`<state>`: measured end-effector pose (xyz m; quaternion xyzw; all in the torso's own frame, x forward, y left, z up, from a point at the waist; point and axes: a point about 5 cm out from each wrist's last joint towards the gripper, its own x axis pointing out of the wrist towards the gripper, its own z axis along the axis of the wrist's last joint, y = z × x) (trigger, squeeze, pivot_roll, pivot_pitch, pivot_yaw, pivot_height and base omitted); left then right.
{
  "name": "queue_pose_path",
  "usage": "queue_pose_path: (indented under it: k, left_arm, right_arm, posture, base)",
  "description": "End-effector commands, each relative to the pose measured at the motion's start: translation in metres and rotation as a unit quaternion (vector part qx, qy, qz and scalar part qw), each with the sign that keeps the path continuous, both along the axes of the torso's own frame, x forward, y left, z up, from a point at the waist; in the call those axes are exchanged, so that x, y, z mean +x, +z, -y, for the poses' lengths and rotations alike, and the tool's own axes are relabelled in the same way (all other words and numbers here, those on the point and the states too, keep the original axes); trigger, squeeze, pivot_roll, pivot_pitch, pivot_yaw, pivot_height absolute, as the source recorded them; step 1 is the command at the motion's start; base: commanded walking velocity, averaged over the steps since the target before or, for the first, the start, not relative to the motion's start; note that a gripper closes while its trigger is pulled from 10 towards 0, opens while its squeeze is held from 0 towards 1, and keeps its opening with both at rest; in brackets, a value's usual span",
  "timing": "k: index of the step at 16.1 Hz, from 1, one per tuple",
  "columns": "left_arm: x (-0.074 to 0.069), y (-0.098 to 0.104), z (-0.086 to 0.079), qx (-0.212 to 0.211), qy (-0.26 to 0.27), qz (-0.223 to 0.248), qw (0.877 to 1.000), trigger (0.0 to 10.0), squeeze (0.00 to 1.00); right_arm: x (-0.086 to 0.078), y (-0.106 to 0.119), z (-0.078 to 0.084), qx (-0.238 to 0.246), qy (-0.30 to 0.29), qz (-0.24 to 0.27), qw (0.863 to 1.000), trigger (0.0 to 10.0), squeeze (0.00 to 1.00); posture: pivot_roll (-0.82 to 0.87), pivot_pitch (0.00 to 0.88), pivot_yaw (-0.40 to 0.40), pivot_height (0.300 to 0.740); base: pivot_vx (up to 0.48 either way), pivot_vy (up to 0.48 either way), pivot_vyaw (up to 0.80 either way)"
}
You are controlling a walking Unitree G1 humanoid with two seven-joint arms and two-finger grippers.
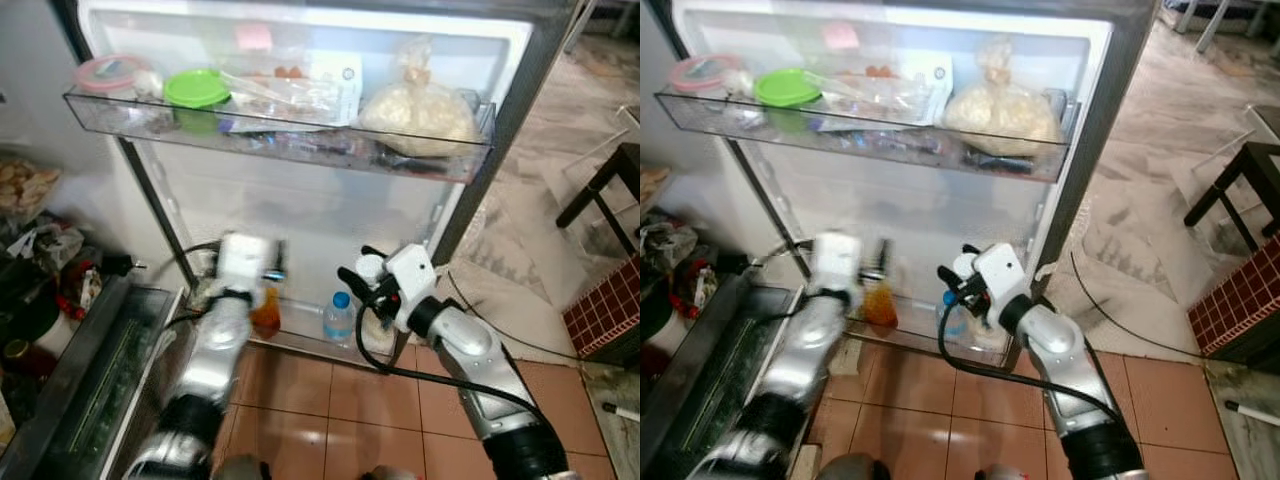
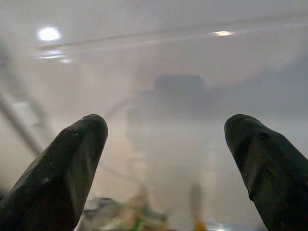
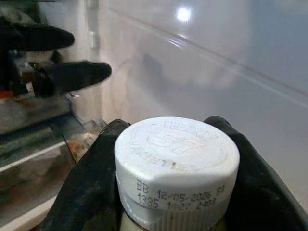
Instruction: Restocking fridge
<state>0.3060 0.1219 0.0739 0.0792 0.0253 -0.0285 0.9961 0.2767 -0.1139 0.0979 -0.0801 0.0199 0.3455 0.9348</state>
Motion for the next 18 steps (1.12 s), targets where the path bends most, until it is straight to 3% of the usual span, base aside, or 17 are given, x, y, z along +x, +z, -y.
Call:
queue_pose_path:
  k: [1, 4, 9, 18]
  left_arm:
    - [0.002, 0.009, -0.002, 0.008, 0.009, 0.015, 1.0, 10.0, 0.0]
    - [-0.008, 0.015, -0.015, 0.01, 0.035, 0.021, 0.999, 10.0, 0.0]
    - [-0.025, 0.011, -0.023, 0.012, 0.05, 0.002, 0.999, 10.0, 0.0]
    - [-0.034, 0.017, -0.029, 0.016, 0.056, 0.001, 0.998, 10.0, 0.0]
  right_arm:
    - [0.004, 0.008, -0.003, 0.005, 0.013, 0.02, 1.0, 10.0, 0.0]
    - [0.012, 0.009, -0.009, 0.001, 0.014, 0.04, 0.999, 10.0, 0.0]
    - [0.023, 0.011, -0.01, -0.008, 0.015, 0.059, 0.998, 10.0, 0.0]
    - [0.027, 0.009, -0.02, -0.018, 0.01, 0.094, 0.995, 10.0, 0.0]
  posture:
    - [0.05, 0.01, -0.021, 0.74]
    - [0.07, 0.012, -0.03, 0.74]
    - [0.09, 0.018, -0.035, 0.74]
    - [0.11, 0.02, -0.041, 0.74]
  base:
    - [0.0, 0.0, 0.0]
    - [0.0, 0.0, 0.0]
    - [0.0, 0.0, 0.74]
    - [0.0, 0.0, 0.7]
